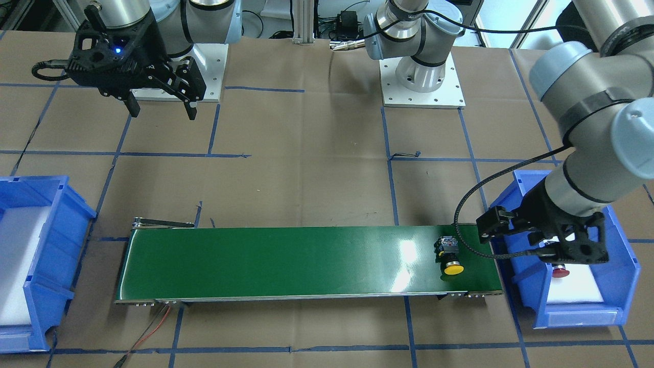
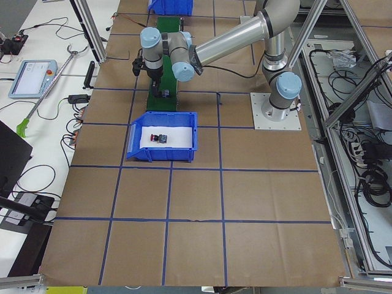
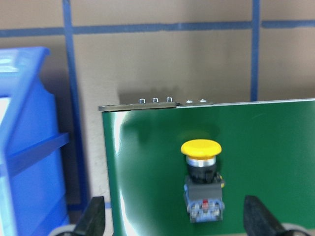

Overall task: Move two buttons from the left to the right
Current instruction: 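Lower the button onto the belt and open the left gripper, then return the left gripper to the bin and grasp the red-capped button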

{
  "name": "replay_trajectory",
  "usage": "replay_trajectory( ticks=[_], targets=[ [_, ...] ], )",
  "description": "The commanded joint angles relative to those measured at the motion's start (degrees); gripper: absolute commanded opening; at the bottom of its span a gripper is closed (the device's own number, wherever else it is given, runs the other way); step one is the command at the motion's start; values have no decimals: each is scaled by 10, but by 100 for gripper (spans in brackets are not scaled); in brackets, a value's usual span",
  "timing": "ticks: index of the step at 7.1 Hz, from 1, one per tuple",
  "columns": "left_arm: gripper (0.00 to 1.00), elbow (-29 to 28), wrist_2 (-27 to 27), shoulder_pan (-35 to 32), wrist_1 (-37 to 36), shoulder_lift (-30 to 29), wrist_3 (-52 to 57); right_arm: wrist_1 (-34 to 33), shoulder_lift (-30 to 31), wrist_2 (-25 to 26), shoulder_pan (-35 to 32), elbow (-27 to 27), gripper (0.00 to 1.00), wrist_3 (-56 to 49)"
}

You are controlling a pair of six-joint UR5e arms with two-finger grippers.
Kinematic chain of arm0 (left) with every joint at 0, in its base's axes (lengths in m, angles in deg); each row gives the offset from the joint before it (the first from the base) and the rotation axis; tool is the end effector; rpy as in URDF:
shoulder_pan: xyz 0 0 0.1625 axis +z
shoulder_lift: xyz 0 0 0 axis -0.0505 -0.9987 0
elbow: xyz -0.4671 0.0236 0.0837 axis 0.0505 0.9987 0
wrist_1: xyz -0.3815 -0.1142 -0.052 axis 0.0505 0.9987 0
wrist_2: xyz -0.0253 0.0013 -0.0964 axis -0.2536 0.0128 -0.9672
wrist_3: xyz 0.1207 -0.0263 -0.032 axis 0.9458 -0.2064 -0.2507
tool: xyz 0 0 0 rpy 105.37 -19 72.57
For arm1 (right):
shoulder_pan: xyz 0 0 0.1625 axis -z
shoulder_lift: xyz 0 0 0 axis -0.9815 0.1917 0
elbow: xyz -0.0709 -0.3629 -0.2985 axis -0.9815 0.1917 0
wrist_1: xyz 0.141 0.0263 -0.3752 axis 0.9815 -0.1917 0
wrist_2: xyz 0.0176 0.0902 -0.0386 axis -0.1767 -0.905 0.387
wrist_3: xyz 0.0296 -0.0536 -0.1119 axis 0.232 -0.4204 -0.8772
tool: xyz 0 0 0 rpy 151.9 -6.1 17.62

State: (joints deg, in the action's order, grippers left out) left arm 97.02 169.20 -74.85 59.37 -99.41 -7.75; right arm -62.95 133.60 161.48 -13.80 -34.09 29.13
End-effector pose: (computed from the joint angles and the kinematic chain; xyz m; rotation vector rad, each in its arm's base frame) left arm 0.0002 -0.6469 0.4255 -0.0549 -3.1105 -0.0032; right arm 0.1560 -0.4439 0.5281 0.0779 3.1208 -0.1408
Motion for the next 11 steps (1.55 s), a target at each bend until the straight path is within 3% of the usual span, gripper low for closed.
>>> replay_trajectory(
  ticks=[1,4,6,9,11],
  targets=[
    [100,-96,1,18,90,-12,14,1,0,3,-2,-1,100,0],
    [100,-96,-1,128,89,-20,157,1,0,2,0,-1,100,0],
    [100,-102,-2,188,89,-51,193,1,0,1,-2,-1,100,0],
    [99,-80,-1,172,79,-63,185,-2,-1,0,-2,-1,100,0],
    [99,-46,-1,161,16,-67,183,-2,-1,-1,-2,-1,100,0]
  ],
)
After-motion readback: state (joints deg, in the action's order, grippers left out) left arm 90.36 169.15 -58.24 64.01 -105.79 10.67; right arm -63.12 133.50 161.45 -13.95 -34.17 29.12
